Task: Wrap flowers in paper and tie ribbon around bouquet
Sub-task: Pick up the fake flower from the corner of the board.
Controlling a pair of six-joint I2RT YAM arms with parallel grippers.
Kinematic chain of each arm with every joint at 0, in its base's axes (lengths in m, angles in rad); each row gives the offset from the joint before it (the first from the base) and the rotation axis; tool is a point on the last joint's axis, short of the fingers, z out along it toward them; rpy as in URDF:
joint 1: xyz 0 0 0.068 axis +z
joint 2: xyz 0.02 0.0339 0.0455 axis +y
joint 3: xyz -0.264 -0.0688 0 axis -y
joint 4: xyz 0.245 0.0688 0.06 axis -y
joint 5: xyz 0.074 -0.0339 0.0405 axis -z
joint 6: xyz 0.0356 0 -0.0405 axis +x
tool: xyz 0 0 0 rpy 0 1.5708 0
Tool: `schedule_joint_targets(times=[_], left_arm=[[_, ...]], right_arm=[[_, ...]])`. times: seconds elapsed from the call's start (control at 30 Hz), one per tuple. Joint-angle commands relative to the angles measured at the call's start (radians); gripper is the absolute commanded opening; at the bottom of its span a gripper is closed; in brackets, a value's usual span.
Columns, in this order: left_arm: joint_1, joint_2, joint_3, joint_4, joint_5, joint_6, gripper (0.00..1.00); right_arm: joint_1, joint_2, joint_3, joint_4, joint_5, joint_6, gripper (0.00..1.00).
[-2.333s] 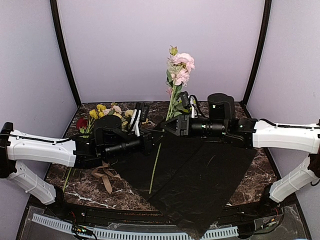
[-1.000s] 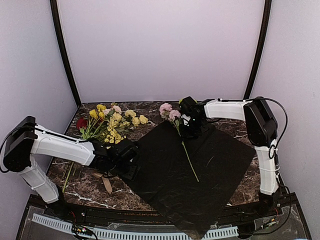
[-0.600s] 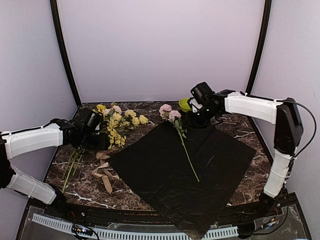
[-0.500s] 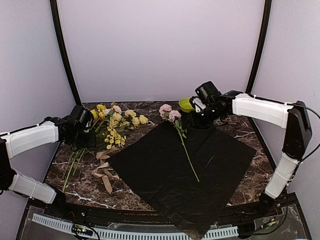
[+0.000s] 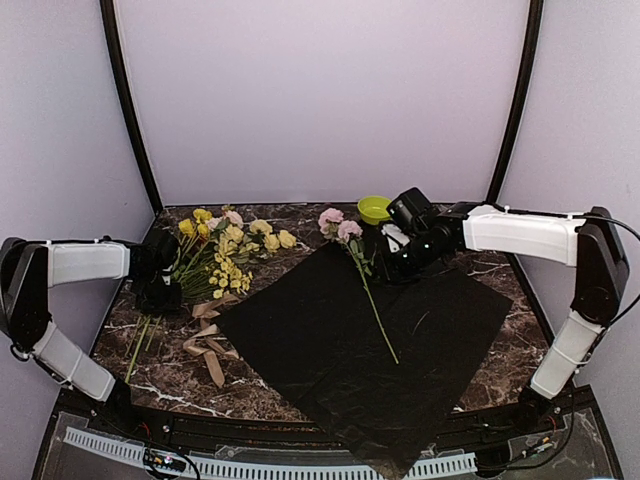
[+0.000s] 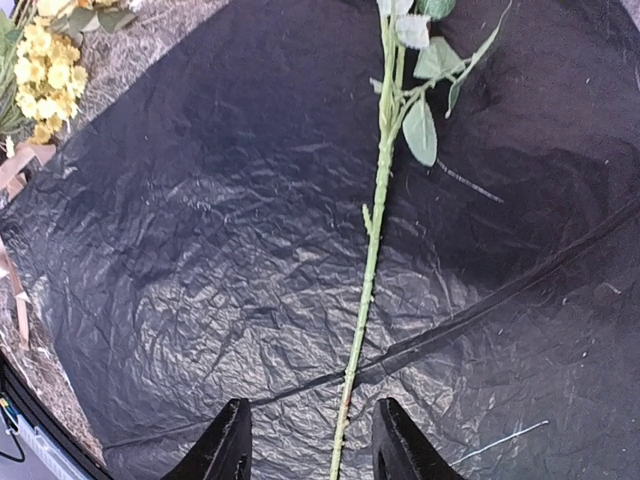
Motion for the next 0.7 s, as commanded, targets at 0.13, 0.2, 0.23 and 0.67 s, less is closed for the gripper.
schedule_joint_targets(times=[0.13, 0.2, 0.23, 0.67], left_arm=[[0.013, 0.051, 0.037, -0.016, -0.061, 0.032, 0.27], [0.014, 0.055, 0.033, -0.012, -0.054, 0.031, 0.18], [0.014, 0.054, 0.033, -0.013, -0.052, 0.032, 0.15], [0.014, -0.365, 0.066, 0.091, 0.124, 0.056, 0.00]], right_arm=[[0.015, -0.049, -0.040, 0.018, -0.009, -0.016, 0.42], [0.015, -0.053, -0.044, 0.016, -0.006, -0.017, 0.42], [0.015, -0.055, -0.045, 0.014, -0.005, -0.017, 0.42], [0.025, -0.143, -0.024, -0.005, -0.010, -0.010, 0.42]])
